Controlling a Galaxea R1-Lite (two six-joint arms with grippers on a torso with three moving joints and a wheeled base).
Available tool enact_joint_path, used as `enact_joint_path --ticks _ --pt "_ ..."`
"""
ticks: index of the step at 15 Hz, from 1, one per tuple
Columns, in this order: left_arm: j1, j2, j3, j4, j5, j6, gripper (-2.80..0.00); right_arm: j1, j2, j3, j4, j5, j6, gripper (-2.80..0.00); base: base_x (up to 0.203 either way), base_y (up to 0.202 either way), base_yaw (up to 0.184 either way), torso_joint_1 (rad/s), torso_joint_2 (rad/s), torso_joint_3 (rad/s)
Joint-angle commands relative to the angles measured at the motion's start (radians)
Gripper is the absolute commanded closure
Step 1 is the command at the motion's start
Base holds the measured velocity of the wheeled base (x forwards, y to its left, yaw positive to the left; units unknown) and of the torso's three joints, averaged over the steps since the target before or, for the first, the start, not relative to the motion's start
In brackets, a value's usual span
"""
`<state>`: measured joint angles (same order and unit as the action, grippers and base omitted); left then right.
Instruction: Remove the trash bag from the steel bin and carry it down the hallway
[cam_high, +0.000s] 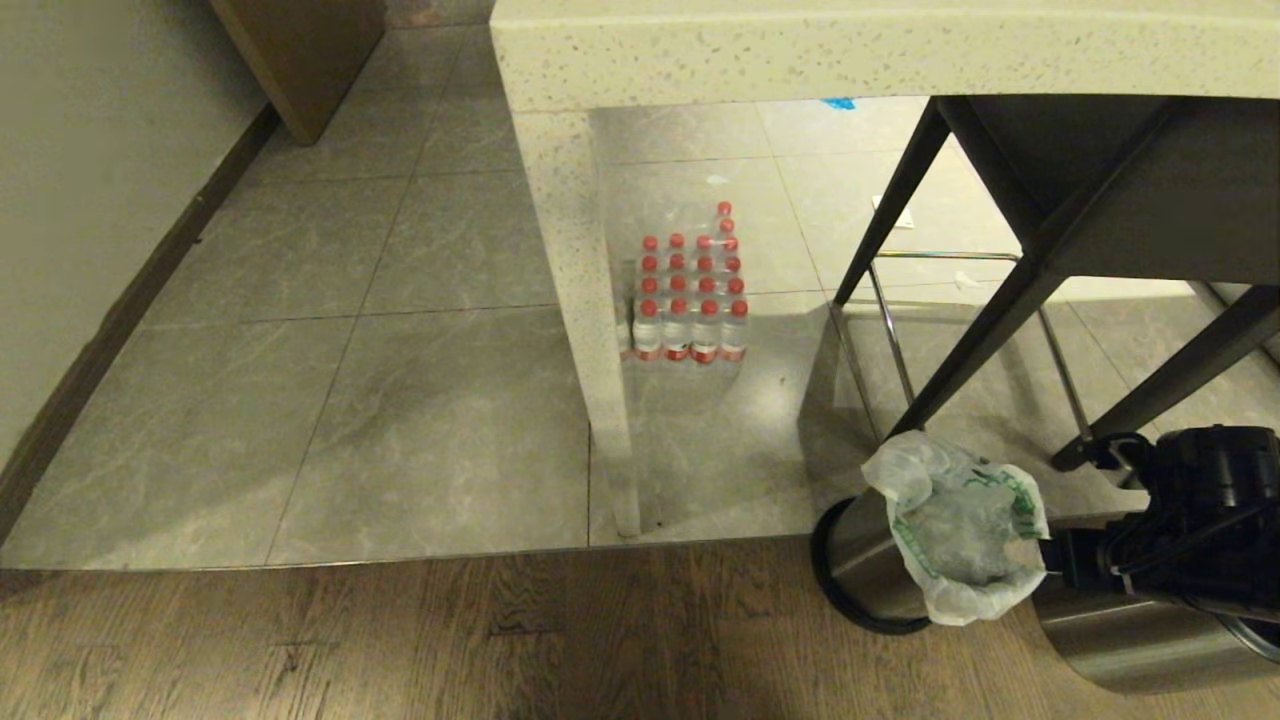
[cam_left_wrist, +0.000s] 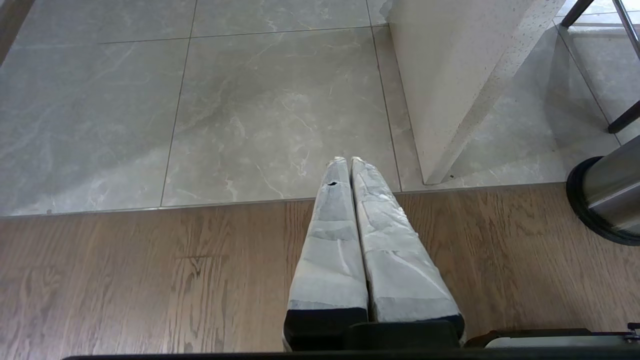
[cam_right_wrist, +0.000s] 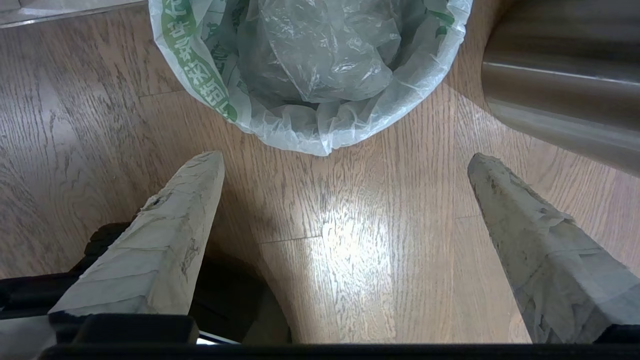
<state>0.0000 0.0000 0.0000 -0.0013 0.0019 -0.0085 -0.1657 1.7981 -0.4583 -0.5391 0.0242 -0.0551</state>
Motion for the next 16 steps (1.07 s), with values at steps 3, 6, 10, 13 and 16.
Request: enact_joint_path --ticks 3,6,10,13,16 --pt "0.0 0.0 0.001 0.0 0.001 -0.001 0.0 0.167 -1.678 0.009 1.004 0.069 0.109 -2.8 0.0 0.0 0.0 0.0 0.0 0.0" --pt "0.0 0.0 0.002 0.0 0.0 -0.001 0.0 0.167 -1.68 0.009 1.005 0.068 0.109 -2.8 0.0 0.0 0.0 0.0 0.0 0.0" --pt "0.0 -0.002 0.0 0.0 0.001 -0.001 0.0 0.167 -1.681 0.024 1.005 0.062 0.11 -2.8 0.0 0.0 0.0 0.0 0.0 0.0" --pt "0.0 0.0 0.0 0.0 0.001 -0.001 0.0 0.167 -1.695 0.04 1.007 0.061 0.11 -2.8 0.0 0.0 0.0 0.0 0.0 0.0" --pt "0.0 -0.002 0.0 0.0 0.001 -0.002 0.0 0.167 -1.718 0.109 0.994 0.046 0.109 -2.8 0.0 0.0 0.0 0.0 0.0 0.0"
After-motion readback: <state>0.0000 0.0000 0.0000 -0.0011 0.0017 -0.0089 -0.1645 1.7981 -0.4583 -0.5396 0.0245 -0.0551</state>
